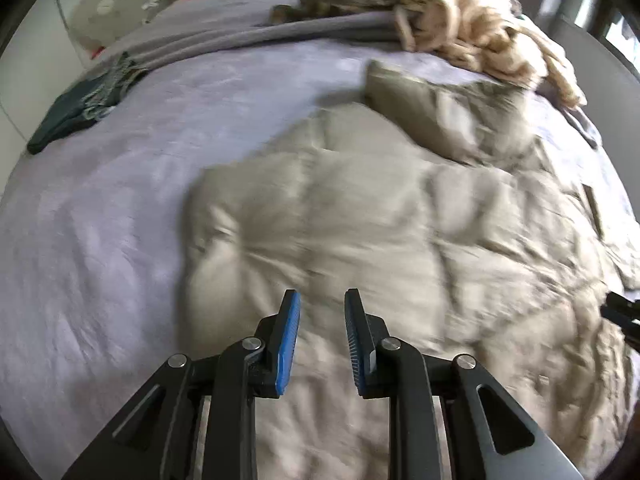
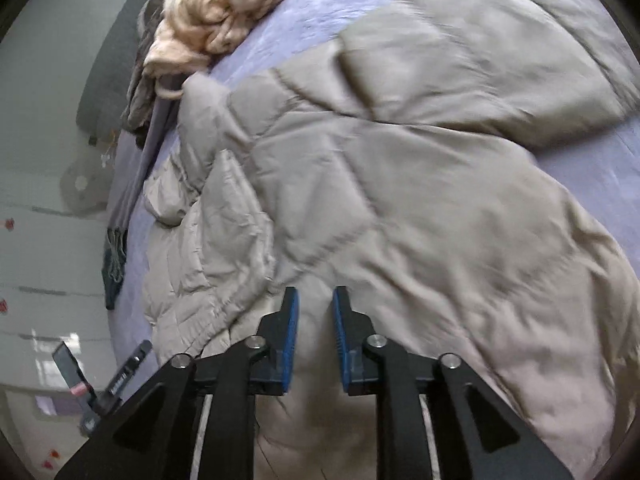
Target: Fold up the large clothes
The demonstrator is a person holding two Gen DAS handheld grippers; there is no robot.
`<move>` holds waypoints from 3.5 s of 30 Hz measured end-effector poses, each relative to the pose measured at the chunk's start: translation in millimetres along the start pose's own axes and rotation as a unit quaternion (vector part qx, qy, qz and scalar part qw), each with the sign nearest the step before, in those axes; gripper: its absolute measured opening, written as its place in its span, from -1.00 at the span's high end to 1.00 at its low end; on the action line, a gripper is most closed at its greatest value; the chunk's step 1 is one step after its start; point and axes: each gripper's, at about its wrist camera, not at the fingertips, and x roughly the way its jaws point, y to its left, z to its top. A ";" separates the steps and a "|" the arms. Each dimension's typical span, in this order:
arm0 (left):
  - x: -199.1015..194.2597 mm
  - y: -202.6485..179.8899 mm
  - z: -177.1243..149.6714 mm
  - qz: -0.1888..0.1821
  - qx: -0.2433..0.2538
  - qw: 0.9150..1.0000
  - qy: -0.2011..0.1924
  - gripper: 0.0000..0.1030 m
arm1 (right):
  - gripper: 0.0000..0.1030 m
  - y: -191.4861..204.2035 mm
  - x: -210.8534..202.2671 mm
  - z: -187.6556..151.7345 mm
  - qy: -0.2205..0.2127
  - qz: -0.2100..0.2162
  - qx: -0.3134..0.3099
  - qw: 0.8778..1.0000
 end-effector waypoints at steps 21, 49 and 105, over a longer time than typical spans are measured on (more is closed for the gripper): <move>6.7 -178.4 -24.1 -0.015 0.079 0.996 0.043 -0.99 | -0.73 -202.0 -122.3 69.4 -0.171 0.007 0.196 0.966; -8.5 -190.5 -7.6 0.009 0.047 0.999 0.005 -0.99 | 0.84 -222.0 -126.7 184.3 -0.193 0.152 0.241 0.939; 21.8 21.7 16.6 -0.311 -0.201 0.928 0.025 -0.99 | 0.74 200.7 90.1 10.5 0.018 0.002 -0.376 0.926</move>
